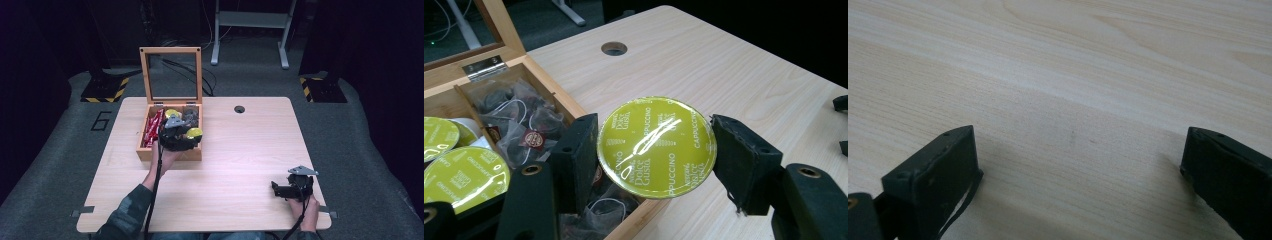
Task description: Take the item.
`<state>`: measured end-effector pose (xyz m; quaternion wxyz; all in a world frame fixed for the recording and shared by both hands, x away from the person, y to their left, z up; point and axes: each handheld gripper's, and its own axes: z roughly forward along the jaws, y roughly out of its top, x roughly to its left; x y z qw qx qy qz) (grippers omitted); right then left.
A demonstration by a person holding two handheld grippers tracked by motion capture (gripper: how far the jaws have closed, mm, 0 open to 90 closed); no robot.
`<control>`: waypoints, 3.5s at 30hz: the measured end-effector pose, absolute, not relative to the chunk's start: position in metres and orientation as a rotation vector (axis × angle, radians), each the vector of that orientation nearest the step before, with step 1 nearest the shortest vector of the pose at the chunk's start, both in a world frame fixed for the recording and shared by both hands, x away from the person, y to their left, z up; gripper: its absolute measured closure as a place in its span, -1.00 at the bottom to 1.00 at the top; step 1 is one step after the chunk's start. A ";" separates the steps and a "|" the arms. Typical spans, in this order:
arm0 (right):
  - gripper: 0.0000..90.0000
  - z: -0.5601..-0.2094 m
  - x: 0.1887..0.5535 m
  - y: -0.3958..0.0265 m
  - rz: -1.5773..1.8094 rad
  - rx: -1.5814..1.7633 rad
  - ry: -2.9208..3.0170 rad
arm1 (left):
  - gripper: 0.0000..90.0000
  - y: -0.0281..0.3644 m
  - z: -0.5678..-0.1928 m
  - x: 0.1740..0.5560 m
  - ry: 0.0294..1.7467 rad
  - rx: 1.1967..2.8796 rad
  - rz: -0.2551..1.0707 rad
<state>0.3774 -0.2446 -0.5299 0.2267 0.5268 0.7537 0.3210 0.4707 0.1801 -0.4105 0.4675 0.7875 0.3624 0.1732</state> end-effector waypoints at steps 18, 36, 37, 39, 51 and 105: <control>-0.97 -0.530 0.377 -0.244 0.884 1.457 2.077 | -0.16 0.162 -0.420 0.476 0.880 1.941 0.414; -0.97 -0.530 0.377 -0.244 0.883 1.456 2.078 | -0.16 0.138 -0.432 0.478 0.858 1.960 0.391; -0.97 -0.530 0.377 -0.244 0.885 1.459 2.076 | -0.16 0.137 -0.433 0.478 0.857 1.964 0.391; -0.97 -0.530 0.377 -0.245 0.884 1.454 2.077 | -0.16 0.133 -0.435 0.478 0.854 1.963 0.388; -0.97 -0.530 0.377 -0.244 0.885 1.459 2.076 | -0.16 0.115 -0.447 0.477 0.840 1.981 0.364; -0.97 -0.530 0.377 -0.244 0.888 1.460 2.070 | -0.16 0.065 -0.507 0.481 0.839 2.097 0.290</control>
